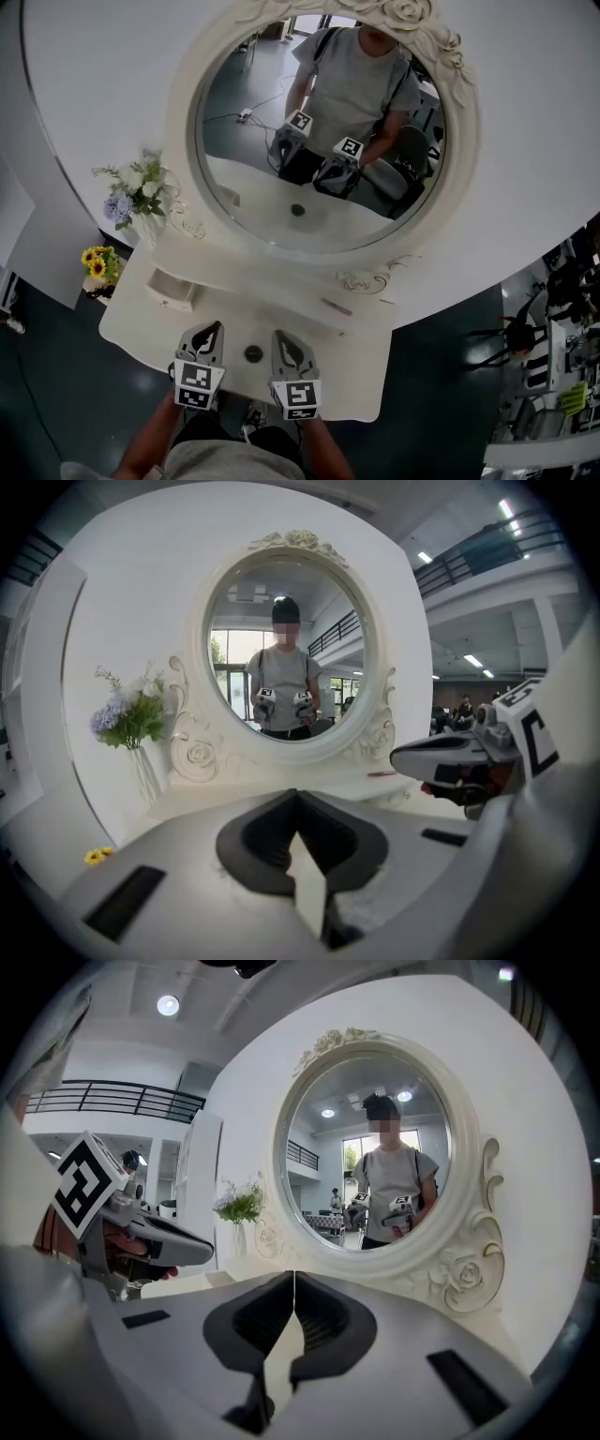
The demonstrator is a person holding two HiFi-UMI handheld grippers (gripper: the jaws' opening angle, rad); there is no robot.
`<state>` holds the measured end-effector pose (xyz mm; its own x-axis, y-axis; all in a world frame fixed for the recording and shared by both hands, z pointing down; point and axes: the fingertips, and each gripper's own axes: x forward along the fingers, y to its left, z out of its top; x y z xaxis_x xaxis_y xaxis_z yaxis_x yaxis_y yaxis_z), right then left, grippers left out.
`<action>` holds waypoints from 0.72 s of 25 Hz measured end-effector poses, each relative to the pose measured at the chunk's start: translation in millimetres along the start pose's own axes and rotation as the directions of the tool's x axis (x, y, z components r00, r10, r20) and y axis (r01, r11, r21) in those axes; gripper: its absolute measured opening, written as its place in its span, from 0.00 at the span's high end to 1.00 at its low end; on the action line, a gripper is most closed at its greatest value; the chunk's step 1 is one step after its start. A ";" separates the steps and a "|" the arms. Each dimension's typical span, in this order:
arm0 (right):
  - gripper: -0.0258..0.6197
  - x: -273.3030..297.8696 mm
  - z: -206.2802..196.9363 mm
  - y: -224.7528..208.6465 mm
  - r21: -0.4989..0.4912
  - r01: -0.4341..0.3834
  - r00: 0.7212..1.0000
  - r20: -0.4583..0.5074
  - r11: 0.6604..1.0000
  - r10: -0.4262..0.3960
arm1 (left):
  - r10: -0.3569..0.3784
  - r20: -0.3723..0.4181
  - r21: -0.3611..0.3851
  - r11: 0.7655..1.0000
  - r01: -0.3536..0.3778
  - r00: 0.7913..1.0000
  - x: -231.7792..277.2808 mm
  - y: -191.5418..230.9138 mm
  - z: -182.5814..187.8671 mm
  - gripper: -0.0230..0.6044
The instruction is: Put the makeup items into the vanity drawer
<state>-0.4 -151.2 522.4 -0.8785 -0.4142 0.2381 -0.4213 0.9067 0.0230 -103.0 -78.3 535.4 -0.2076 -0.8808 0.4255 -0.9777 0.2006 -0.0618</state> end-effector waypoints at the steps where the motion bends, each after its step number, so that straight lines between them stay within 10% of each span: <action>1: 0.94 1.4 -8.5 0.7 0.003 -0.003 1.000 -0.017 1.000 0.003 | -0.002 -0.011 -0.001 1.000 0.002 1.000 2.0 -1.0 -4.9 0.96; 18: 0.93 9.1 -157.1 40.2 0.075 -0.075 0.954 -0.285 0.994 0.093 | -0.028 -0.202 -0.091 0.996 0.009 0.979 9.9 -18.7 -128.8 0.96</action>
<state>10.1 -106.0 678.0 -0.8131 -0.2877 0.5061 -0.3702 0.9265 -0.0680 -82.8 -35.5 657.1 -0.1700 -0.7812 0.6006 -0.9727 0.2307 0.0247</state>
